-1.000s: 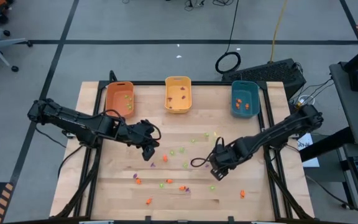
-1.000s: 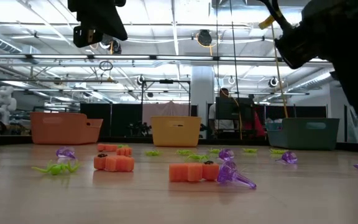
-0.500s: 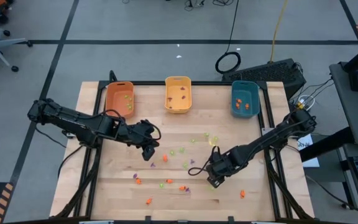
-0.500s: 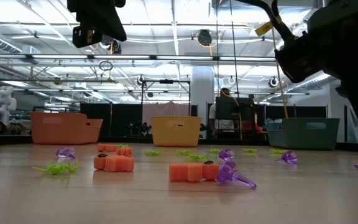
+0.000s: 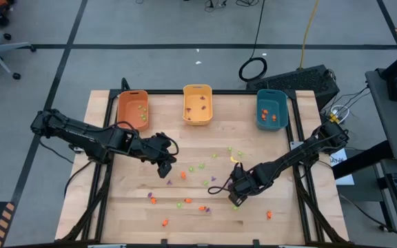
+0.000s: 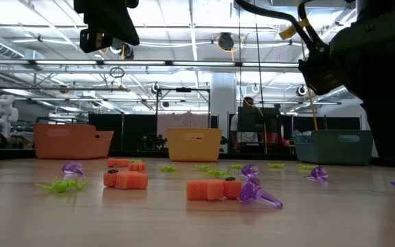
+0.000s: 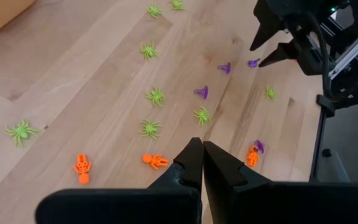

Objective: Sort Halloween decoration
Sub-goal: Put the purple witch hat toy into the yellow bin

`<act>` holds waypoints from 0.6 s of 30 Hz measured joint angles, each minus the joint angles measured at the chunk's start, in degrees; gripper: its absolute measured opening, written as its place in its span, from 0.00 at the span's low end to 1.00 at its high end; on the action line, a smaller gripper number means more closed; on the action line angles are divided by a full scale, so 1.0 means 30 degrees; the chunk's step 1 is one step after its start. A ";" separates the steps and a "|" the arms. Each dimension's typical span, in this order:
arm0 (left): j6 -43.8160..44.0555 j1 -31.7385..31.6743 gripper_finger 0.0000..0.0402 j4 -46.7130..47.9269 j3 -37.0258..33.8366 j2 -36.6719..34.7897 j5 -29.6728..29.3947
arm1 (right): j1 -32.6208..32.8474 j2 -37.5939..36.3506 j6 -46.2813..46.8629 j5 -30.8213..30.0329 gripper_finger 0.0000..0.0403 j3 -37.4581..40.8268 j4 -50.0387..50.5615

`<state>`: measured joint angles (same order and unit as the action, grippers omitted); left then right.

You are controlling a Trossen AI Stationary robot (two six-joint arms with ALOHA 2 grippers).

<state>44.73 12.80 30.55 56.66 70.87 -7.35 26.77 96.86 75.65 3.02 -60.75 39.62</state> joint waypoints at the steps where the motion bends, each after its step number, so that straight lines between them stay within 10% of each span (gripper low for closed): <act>1: 0.0000 0.0000 0.03 -0.0002 0.0000 0.0000 0.0000 | 0.0031 0.0000 0.0078 0.0002 0.39 0.0000 0.0026; 18: -0.0011 0.0000 0.03 -0.0003 0.0000 0.0000 0.0015 | 0.0142 0.0046 0.0091 0.0044 0.31 0.0000 -0.0139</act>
<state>44.70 12.80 30.53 56.66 70.87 -7.31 27.20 97.00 75.92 3.16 -60.75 39.20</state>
